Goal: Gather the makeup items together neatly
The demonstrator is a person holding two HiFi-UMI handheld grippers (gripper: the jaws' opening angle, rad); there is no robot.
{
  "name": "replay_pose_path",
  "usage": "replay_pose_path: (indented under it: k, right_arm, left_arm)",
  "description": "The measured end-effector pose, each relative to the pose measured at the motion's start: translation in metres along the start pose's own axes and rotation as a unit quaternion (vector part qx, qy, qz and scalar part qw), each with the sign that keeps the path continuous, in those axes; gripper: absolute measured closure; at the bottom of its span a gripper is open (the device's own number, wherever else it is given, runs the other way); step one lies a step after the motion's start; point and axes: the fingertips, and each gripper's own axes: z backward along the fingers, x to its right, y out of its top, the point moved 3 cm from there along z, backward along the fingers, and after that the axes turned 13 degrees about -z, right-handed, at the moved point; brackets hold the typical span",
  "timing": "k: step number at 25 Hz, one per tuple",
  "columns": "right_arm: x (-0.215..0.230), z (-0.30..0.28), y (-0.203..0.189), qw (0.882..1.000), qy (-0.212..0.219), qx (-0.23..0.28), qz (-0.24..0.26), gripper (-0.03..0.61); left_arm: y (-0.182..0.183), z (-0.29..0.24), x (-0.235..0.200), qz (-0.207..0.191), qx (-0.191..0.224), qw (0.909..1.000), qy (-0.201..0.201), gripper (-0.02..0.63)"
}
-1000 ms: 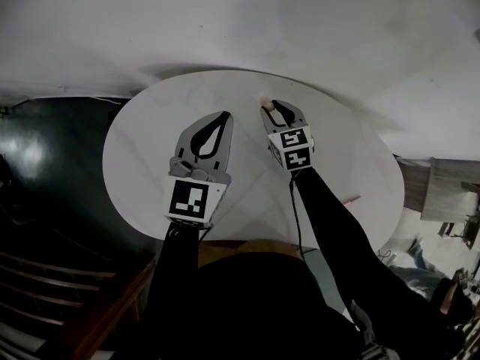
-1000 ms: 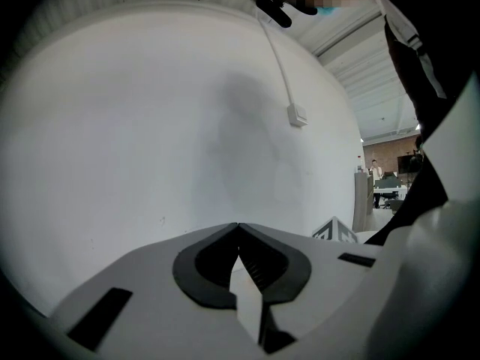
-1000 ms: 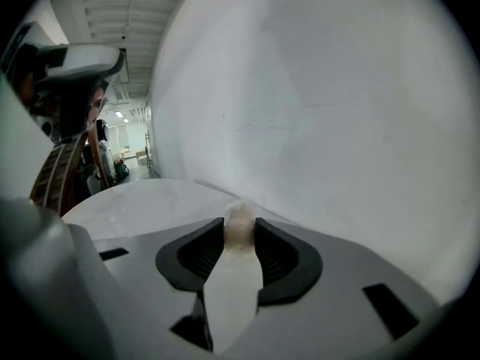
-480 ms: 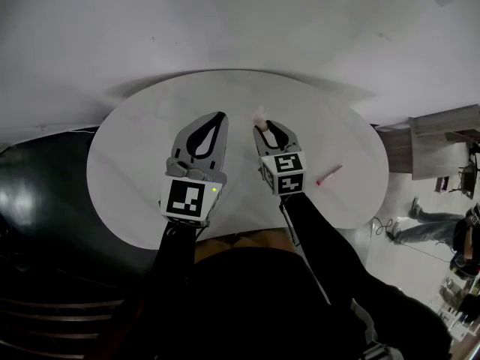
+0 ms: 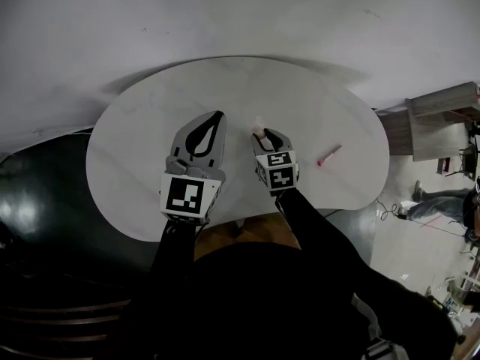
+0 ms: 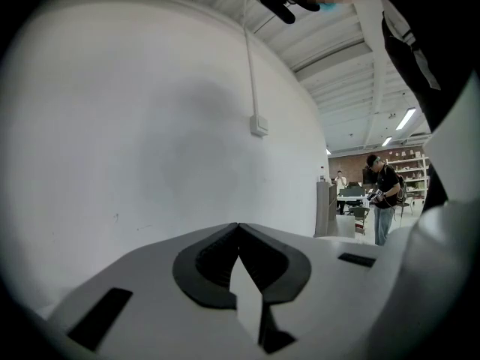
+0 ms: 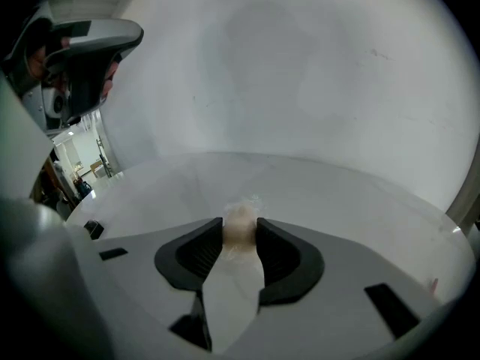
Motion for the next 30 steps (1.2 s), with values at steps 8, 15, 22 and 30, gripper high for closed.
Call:
replay_pose_path:
  k: [8,15,22,30]
  right_arm:
    - [-0.004,0.010,-0.007,1.000,-0.005,0.008,-0.010,0.394]
    - [-0.017,0.048,0.028,0.997,-0.003,0.075,0.017,0.394]
    - [-0.041,0.107,0.075,0.987,0.004,0.161,0.030,0.394]
    - [-0.089,0.187,0.120,0.955,0.037,0.283,0.082,0.407]
  left_arm:
    - [0.002,0.021,0.000,-0.004,0.005,1.0000,0.001,0.597]
    - [0.018,0.043,-0.011,-0.014,0.028,0.9995,0.003,0.597]
    - [0.037,0.068,-0.020,-0.029,0.054,0.9981,0.000,0.597]
    - [0.045,0.097,-0.027,-0.048,0.056,0.9973,0.005,0.597]
